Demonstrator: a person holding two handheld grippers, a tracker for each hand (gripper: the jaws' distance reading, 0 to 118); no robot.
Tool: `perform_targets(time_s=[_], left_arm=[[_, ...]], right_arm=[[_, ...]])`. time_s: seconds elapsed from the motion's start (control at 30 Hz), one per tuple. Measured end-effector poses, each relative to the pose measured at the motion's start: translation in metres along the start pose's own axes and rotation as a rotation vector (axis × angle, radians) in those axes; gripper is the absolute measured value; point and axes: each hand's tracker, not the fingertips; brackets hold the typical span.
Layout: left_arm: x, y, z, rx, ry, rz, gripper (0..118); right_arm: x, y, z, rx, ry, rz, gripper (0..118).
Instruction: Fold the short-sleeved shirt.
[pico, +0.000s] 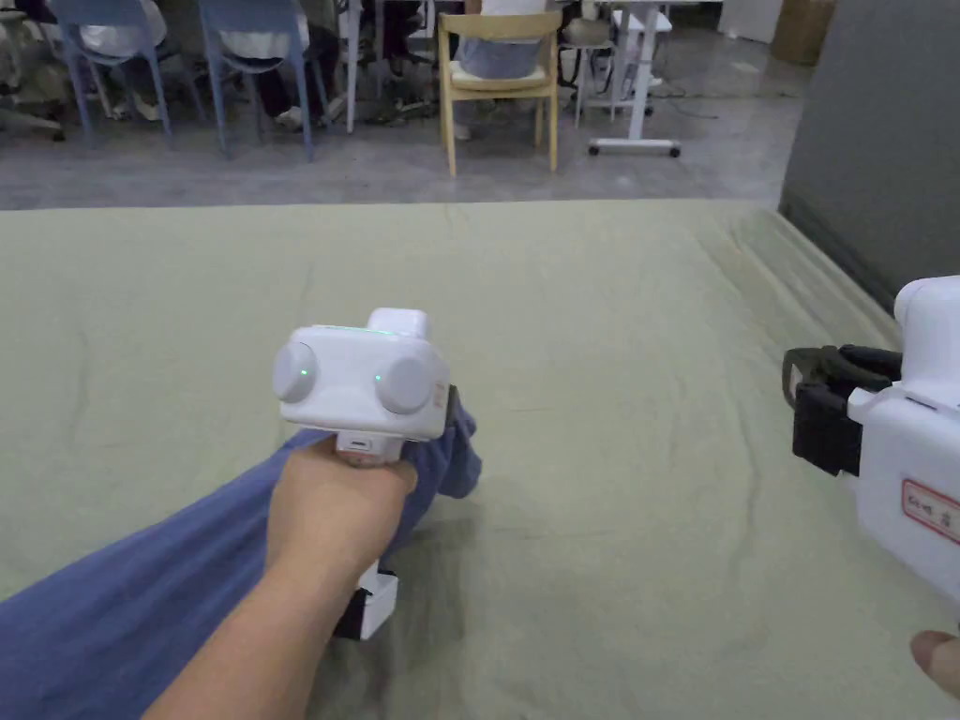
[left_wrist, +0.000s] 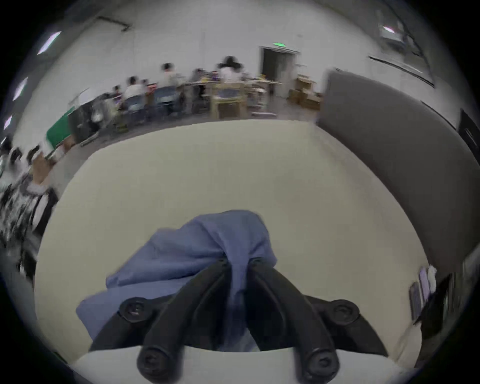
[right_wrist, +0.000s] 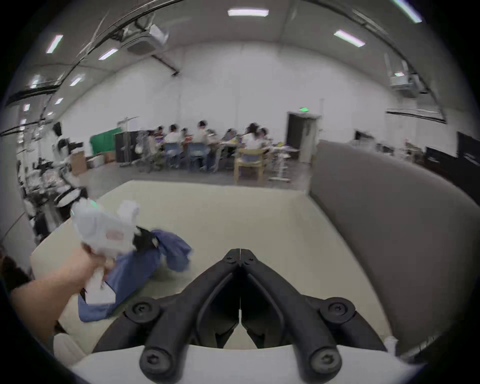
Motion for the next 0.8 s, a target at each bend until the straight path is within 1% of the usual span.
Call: perform_targets(time_s=[0.07, 0.13, 0.17, 0.27, 0.33, 0.4, 0.47, 0.5, 0.53, 0.57, 0.6, 0.63, 0.67, 0.73, 0.77, 0.8], left_arm=[[0.063, -0.004, -0.021, -0.038, -0.102, -0.077, 4], [0.13, -0.019, -0.025, -0.072, -0.173, -0.146, 4], [0.165, -0.031, -0.027, -0.103, -0.213, -0.192, 4], [0.241, -0.075, -0.031, -0.183, -0.304, -0.292, 4], [0.273, -0.106, -0.038, -0.247, -0.344, -0.323, 4], [0.297, -0.137, -0.045, -0.317, -0.35, -0.36, 4], [0.302, -0.155, -0.046, -0.308, -0.34, -0.387, 6], [0.296, -0.157, -0.045, -0.272, -0.341, -0.367, 21], [0.289, -0.153, -0.042, -0.233, -0.376, -0.309, 67], [0.278, -0.144, -0.038, -0.241, -0.446, -0.239, 117], [0.261, -0.132, -0.026, -0.213, -0.499, -0.185, 118], [0.243, -0.117, -0.01, -0.145, -0.506, -0.092, 118], [0.218, -0.104, 0.009, -0.055, -0.515, -0.033, 118], [0.165, -0.083, 0.051, 0.091, -0.523, 0.039, 118], [0.134, -0.078, 0.077, 0.152, -0.491, 0.065, 118], [0.106, -0.078, 0.097, 0.183, -0.444, 0.058, 118]], right_arm=[[0.031, 0.005, 0.026, 0.027, -0.067, 0.004, 2], [0.053, 0.007, 0.048, 0.038, -0.116, 0.017, 2], [0.063, 0.007, 0.058, 0.042, -0.132, 0.013, 2], [0.08, 0.001, 0.077, 0.046, -0.143, -0.002, 2], [0.085, -0.003, 0.084, 0.049, -0.149, -0.015, 2], [0.086, -0.008, 0.086, 0.043, -0.135, -0.018, 2], [0.083, -0.012, 0.084, 0.034, -0.125, -0.008, 2], [0.082, -0.015, 0.083, 0.032, -0.118, -0.004, 2], [0.081, -0.016, 0.081, 0.026, -0.107, -0.004, 2], [0.08, -0.017, 0.08, 0.021, -0.089, -0.01, 2], [0.08, -0.018, 0.079, 0.026, -0.067, -0.023, 2], [0.079, -0.019, 0.077, 0.03, -0.047, -0.044, 2], [0.08, -0.02, 0.073, 0.032, -0.032, -0.063, 2], [0.077, -0.022, 0.066, 0.037, -0.006, -0.087, 2], [0.074, -0.024, 0.061, 0.033, 0.011, -0.09, 2], [0.071, -0.027, 0.055, 0.026, 0.023, -0.086, 2]])
